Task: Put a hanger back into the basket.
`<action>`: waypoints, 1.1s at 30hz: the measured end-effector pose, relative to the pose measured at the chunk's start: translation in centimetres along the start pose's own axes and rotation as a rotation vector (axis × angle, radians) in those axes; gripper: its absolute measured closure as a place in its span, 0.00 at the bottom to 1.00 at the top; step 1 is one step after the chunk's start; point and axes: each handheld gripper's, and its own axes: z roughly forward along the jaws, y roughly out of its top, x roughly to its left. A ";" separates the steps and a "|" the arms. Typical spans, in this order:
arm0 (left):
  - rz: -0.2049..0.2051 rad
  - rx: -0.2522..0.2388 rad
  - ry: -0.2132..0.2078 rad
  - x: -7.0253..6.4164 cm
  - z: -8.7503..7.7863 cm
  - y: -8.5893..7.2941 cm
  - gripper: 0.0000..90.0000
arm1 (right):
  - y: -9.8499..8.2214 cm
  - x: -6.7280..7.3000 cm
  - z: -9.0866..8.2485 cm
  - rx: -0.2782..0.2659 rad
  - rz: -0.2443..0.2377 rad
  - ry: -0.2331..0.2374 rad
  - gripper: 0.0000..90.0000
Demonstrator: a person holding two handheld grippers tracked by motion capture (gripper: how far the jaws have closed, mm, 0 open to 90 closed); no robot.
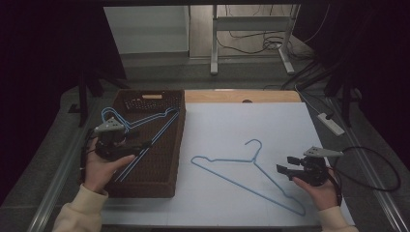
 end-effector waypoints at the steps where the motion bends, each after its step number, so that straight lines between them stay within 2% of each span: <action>1: 0.005 -0.001 -0.014 -0.4 0.1 0.0 0.39 | 0.0 0.0 0.0 0.000 -0.001 0.001 0.39; 3: 0.017 -0.005 -0.035 -1.2 0.4 0.1 0.38 | 0.0 0.0 0.0 -0.001 0.002 0.001 0.39; 8: 0.034 -0.022 -0.063 -2.2 0.9 -0.2 0.38 | 0.0 0.0 0.0 -0.001 -0.002 0.003 0.39; 12: 0.038 -0.039 -0.056 -2.5 1.2 -0.7 0.38 | 0.0 0.0 0.0 -0.003 -0.003 0.004 0.39; 19: 0.060 -0.053 -0.070 -3.0 1.4 -1.7 0.38 | 0.1 0.1 -0.2 -0.010 -0.015 -0.001 0.39; 33: 0.077 -0.049 -0.068 -3.4 1.8 -2.3 0.38 | 0.4 0.7 -0.4 -0.025 -0.068 -0.010 0.39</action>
